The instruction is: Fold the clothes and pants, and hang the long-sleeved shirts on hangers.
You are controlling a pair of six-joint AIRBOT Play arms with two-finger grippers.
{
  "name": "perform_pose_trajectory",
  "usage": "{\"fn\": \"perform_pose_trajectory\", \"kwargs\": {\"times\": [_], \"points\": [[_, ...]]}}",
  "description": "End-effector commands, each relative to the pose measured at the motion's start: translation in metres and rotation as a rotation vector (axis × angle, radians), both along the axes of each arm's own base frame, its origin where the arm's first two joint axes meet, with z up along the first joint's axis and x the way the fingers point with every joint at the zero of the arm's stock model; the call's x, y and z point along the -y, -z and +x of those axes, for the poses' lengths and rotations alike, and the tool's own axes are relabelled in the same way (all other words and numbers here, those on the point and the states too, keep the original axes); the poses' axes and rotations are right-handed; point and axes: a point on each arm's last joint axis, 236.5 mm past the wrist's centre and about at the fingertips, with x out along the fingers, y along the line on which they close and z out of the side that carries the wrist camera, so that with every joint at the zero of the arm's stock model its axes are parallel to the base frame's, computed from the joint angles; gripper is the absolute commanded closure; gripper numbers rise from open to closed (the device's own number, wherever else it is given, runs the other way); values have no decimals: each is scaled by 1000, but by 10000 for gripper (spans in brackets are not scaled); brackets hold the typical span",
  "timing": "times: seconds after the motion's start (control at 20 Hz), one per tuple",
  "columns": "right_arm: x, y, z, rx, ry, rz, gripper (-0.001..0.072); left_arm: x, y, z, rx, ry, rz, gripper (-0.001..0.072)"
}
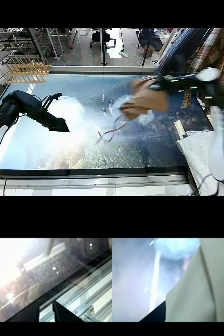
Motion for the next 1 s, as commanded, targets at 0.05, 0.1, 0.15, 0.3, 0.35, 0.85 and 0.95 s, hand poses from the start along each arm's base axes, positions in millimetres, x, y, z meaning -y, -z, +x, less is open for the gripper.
{"fn": "perform_pose_trajectory", "kwargs": {"times": [0.05, 0.1, 0.15, 0.3, 0.35, 0.85, 0.95], "points": [[194, -30, -78, -30, 430, -246, 693, 0, -1, -2, -7, 5, 0, 517], [232, -34, -102, -32, 519, -296, 693, 0, -1, -2, -7, 6, 0, 517], [261, -33, -129, -53, 586, -325, 693, 0, -1, -3, -7, 6, 0, 517], [313, 8, -211, -212, 774, -261, 692, 0, -1, -2, -7, 5, 0, 517], [315, 31, -234, -285, 808, -211, 692, 0, -1, -2, -7, 5, 0, 517], [283, 203, -464, -1149, 891, -182, 491, -3, 0, -2, -7, 3, 7, 517], [299, 197, -454, -1077, 889, -239, 10, -3, 0, -2, -6, 3, 7, 517]]}}
